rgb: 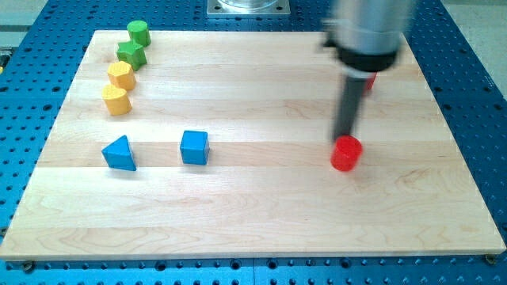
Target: Slide the red blocks horizontal to the blue blocks
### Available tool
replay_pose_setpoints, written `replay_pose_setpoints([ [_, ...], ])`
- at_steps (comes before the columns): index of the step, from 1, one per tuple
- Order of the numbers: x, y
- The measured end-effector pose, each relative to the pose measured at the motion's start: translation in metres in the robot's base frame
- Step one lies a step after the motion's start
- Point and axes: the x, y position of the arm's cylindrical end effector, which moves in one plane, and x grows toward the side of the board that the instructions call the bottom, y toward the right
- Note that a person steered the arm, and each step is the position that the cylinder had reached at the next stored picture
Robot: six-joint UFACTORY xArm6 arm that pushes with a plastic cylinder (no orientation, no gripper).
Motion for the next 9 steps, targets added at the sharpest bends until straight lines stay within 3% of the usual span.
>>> replay_pose_setpoints([
  [1, 0.045, 0.016],
  [3, 0.021, -0.153],
  [4, 0.082, -0.06],
  [5, 0.108, -0.135],
  [6, 0.065, -0.164],
  [7, 0.053, -0.164],
  [8, 0.043, -0.084],
  [9, -0.003, 0.066],
])
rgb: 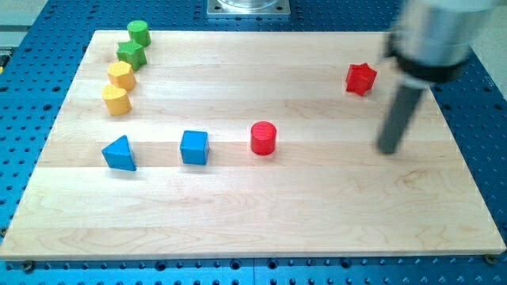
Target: Slide the red blocks horizontal to the blue blocks
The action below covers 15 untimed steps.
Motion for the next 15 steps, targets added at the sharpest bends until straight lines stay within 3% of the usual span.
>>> replay_pose_setpoints([
  [1, -0.089, 0.081],
  [2, -0.139, 0.04],
  [3, -0.122, -0.076],
  [4, -0.118, -0.147],
  [5, -0.124, -0.173],
  [6, -0.04, -0.205],
  [7, -0.031, -0.186],
  [8, -0.084, -0.195],
  [9, -0.07, -0.25],
  [10, -0.031, -0.268],
  [12, 0.036, -0.184],
  [13, 0.052, -0.194],
  [14, 0.121, -0.22],
  [15, 0.083, -0.247],
])
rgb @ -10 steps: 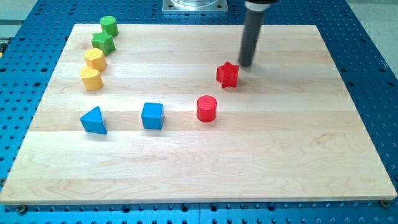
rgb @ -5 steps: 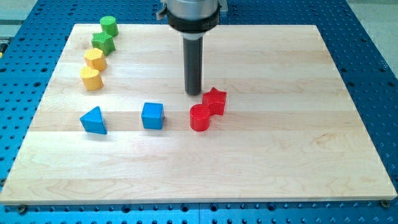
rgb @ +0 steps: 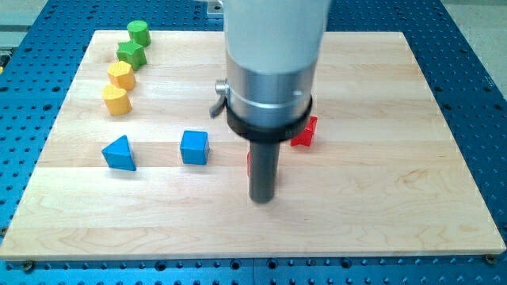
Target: Slide the red blocks horizontal to the blue blocks
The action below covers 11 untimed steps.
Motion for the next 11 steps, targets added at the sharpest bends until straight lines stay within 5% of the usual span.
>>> replay_pose_setpoints([
  [2, -0.002, 0.022],
  [3, -0.029, 0.134],
  [4, -0.114, 0.162],
  [5, -0.16, 0.102],
  [8, -0.091, 0.099],
  [10, -0.135, 0.042],
  [11, -0.106, 0.043],
])
